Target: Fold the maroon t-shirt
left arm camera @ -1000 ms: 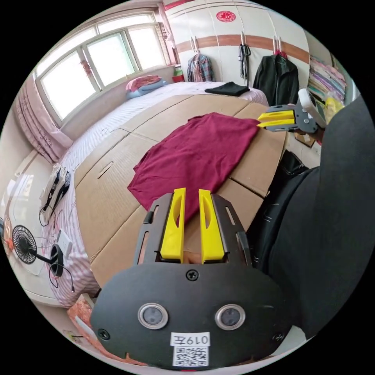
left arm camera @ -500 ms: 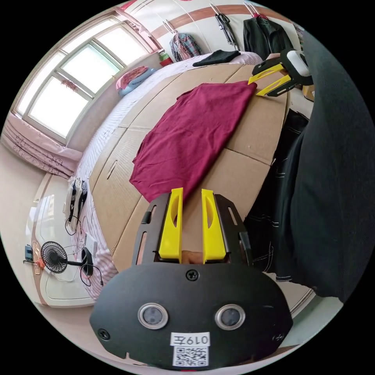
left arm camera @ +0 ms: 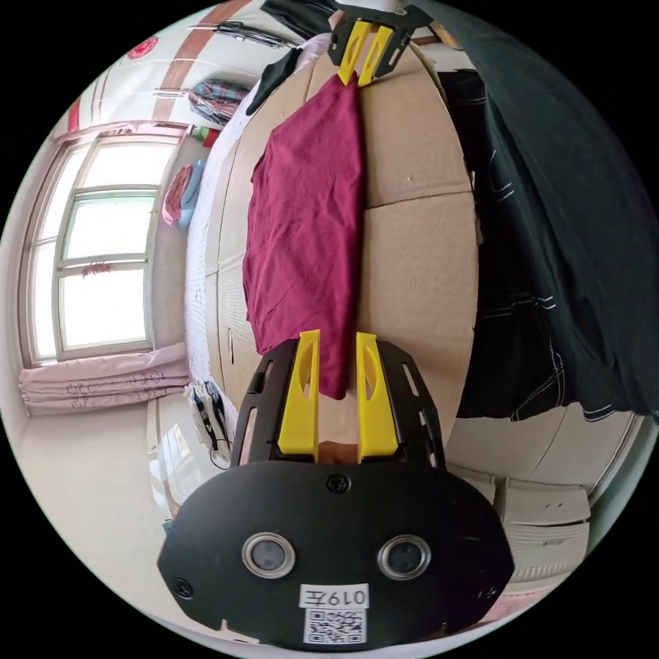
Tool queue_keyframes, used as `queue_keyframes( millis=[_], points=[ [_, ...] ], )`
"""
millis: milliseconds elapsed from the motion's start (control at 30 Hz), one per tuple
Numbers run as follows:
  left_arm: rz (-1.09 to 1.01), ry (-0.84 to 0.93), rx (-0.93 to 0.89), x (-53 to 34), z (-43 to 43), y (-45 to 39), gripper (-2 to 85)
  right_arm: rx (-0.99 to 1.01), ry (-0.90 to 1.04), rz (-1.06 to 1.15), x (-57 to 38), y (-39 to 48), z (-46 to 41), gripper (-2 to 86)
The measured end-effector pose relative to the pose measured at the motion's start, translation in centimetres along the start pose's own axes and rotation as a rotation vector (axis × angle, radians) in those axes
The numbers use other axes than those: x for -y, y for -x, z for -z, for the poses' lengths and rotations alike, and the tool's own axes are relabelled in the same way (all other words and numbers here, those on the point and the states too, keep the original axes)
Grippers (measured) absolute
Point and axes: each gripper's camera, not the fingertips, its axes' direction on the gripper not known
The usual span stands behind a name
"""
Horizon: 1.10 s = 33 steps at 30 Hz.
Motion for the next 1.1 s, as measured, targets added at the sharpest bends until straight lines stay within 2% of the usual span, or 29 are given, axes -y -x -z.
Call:
queue_keyframes(
  millis=[167,500,733,833,933,967,1100],
  points=[
    [-0.089,0.036,0.04,1.5,-2.2,-1.8,3.3,-0.027,0.008,0.049,-0.3,-1.8,0.1,3.2],
    [0.002,0.069,-0.049,1.5,-7.7,-2.8,1.0,0.071,0.032,0.078,-2.6,-8.2,0.7,-0.4],
    [0.066,0.052,-0.089,0.4,-12.8,-4.3,0.6,0.097,-0.006,0.052,-5.1,-12.5,0.4,3.1],
    [0.16,0.029,-0.215,-1.6,-14.6,-3.5,0.5,0.112,-0.03,0.025,-7.0,-14.5,0.9,5.8],
    [0.311,-0.042,-0.451,-5.8,-16.5,-1.6,0.5,0.226,-0.015,-0.073,-10.0,-18.2,0.9,7.2],
    [0.398,-0.1,-0.524,-8.2,-17.4,-0.5,0.6,0.272,-0.03,-0.133,-11.5,-20.0,1.0,6.7],
    [0.924,-0.244,-0.477,-16.9,-23.1,3.2,0.8,0.38,-0.167,-0.444,-16.2,-27.7,0.2,1.8]
  ],
)
